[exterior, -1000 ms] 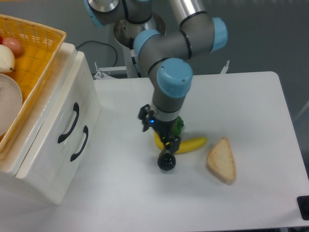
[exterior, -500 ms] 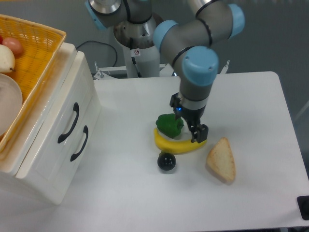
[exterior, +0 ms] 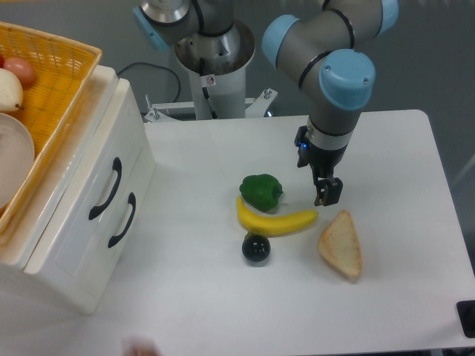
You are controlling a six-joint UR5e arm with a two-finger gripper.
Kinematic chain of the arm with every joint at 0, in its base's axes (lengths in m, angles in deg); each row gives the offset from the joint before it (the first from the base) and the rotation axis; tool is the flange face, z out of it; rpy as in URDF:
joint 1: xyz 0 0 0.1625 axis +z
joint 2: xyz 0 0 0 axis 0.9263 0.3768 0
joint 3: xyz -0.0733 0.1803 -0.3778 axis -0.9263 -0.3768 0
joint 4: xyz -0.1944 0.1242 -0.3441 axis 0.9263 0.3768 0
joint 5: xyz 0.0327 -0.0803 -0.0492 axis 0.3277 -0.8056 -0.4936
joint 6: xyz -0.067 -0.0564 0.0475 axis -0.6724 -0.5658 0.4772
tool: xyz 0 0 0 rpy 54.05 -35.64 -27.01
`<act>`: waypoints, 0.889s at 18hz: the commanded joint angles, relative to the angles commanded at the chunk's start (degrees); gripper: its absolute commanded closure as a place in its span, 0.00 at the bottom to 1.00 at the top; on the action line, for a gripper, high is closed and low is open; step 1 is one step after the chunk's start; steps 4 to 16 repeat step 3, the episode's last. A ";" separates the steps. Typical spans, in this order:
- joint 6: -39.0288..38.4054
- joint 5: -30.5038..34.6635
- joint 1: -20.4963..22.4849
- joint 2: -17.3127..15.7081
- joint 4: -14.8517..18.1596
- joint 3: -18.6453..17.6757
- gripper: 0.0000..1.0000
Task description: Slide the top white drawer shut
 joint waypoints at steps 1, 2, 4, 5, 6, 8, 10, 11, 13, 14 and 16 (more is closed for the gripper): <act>-0.09 0.27 -0.09 0.00 0.00 0.00 0.00; -0.35 0.27 -0.26 -0.09 0.00 0.00 0.00; -0.44 0.36 -0.35 -0.44 0.09 0.00 0.00; -0.44 0.36 -0.35 -0.44 0.09 0.00 0.00; -0.44 0.36 -0.35 -0.44 0.09 0.00 0.00; -0.44 0.36 -0.35 -0.44 0.09 0.00 0.00; -0.44 0.36 -0.35 -0.44 0.09 0.00 0.00; -0.44 0.36 -0.35 -0.44 0.09 0.00 0.00; -0.44 0.36 -0.35 -0.44 0.09 0.00 0.00; -0.44 0.36 -0.35 -0.44 0.09 0.00 0.00; -0.44 0.36 -0.35 -0.44 0.09 0.00 0.00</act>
